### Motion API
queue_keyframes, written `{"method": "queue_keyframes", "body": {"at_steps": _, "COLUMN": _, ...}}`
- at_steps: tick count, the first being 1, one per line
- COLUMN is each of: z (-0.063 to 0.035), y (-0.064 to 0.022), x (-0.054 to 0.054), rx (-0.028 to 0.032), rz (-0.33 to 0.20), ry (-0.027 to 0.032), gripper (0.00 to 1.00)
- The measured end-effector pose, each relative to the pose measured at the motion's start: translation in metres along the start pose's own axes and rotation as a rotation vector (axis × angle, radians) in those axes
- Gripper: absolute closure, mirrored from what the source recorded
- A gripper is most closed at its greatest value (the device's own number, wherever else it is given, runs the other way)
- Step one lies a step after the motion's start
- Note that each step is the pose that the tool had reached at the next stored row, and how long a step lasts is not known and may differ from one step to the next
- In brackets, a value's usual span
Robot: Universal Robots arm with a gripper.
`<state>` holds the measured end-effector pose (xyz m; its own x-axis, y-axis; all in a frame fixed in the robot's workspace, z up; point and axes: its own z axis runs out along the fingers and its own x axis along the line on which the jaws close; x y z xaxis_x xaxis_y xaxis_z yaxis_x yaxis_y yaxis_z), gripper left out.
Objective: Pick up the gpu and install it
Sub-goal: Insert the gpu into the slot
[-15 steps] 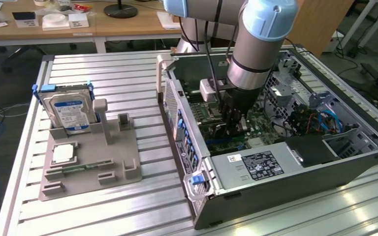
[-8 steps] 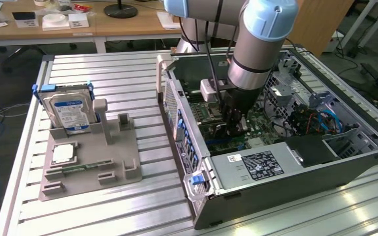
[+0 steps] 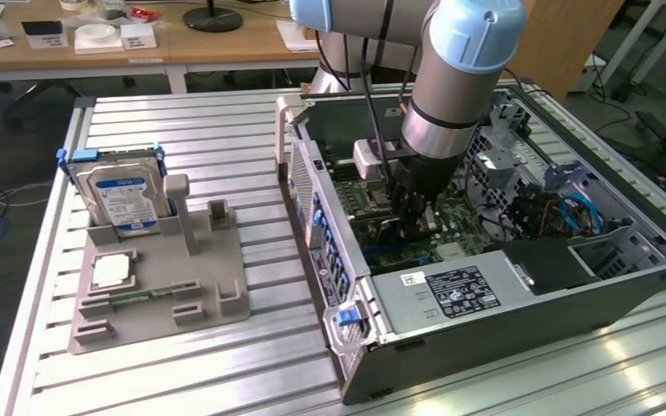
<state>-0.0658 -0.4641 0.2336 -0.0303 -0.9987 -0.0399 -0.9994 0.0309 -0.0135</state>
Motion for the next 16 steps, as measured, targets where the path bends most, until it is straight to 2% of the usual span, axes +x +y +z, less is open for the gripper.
{"method": "queue_keyframes", "body": {"at_steps": 16, "z": 0.0024, "y": 0.0012, "x": -0.0002, "rx": -0.0004, "rz": 0.0, "ry": 0.0003, "gripper": 0.72}}
